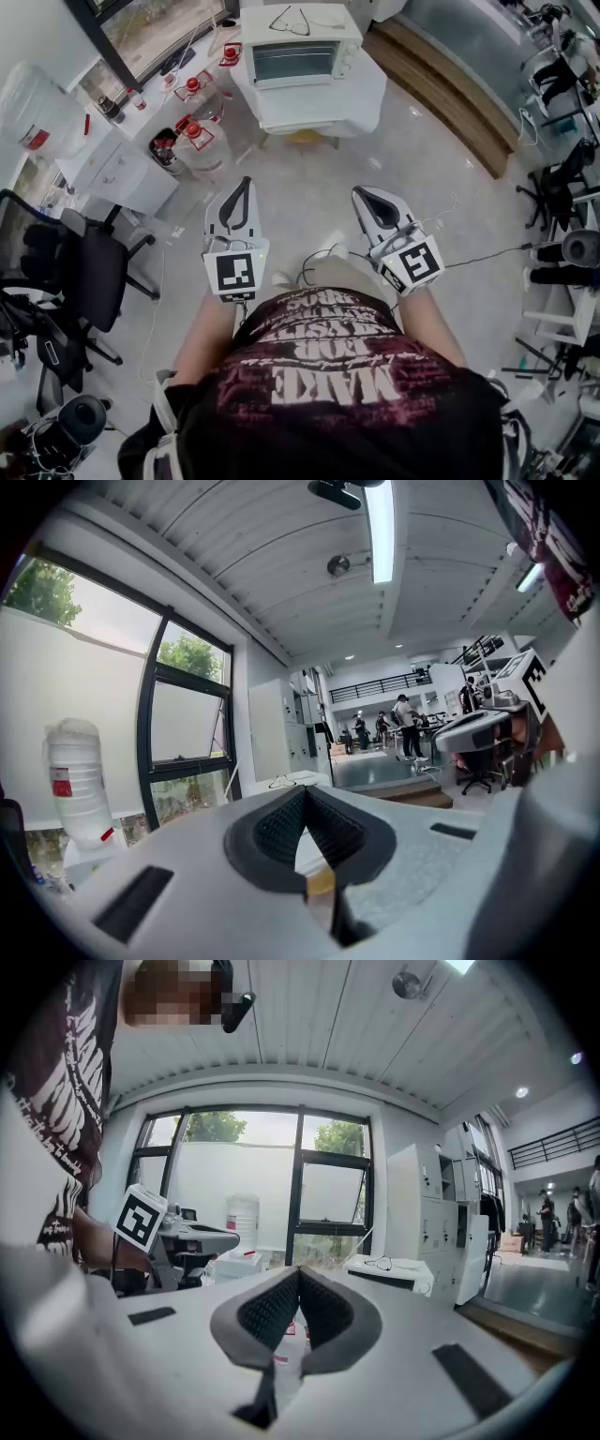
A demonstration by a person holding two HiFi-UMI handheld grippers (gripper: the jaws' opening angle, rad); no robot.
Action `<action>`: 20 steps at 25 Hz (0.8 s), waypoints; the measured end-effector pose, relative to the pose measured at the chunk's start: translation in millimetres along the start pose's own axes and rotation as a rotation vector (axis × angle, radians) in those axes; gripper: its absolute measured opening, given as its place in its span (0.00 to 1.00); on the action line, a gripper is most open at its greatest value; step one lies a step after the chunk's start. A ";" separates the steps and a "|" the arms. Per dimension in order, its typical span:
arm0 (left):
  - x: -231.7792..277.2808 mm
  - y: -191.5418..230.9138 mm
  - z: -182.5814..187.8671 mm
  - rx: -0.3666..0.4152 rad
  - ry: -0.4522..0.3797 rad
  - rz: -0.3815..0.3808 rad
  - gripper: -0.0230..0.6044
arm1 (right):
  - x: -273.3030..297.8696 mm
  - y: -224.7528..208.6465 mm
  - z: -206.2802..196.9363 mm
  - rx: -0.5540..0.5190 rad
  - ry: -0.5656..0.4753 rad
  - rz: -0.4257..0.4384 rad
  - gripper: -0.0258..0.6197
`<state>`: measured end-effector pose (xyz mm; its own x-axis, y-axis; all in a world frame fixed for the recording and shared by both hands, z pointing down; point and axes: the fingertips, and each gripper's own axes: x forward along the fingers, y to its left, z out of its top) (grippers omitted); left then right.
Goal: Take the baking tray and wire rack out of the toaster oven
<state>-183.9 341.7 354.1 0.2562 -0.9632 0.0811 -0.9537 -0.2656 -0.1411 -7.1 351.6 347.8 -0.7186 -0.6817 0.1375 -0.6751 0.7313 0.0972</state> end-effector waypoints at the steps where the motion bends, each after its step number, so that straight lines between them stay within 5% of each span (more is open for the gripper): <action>1: 0.9 -2.0 -0.7 -0.001 0.002 -0.006 0.04 | -0.7 -0.3 -0.5 0.005 -0.002 0.000 0.04; 20: 60.9 -14.7 -18.2 -0.028 0.072 0.008 0.04 | 35.8 -33.7 -28.8 0.103 -0.008 0.119 0.04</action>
<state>-157.2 287.7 379.1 0.2375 -0.9596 0.1507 -0.9601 -0.2555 -0.1141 -5.2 303.3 377.8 -0.7957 -0.5906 0.1344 -0.5981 0.8012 -0.0207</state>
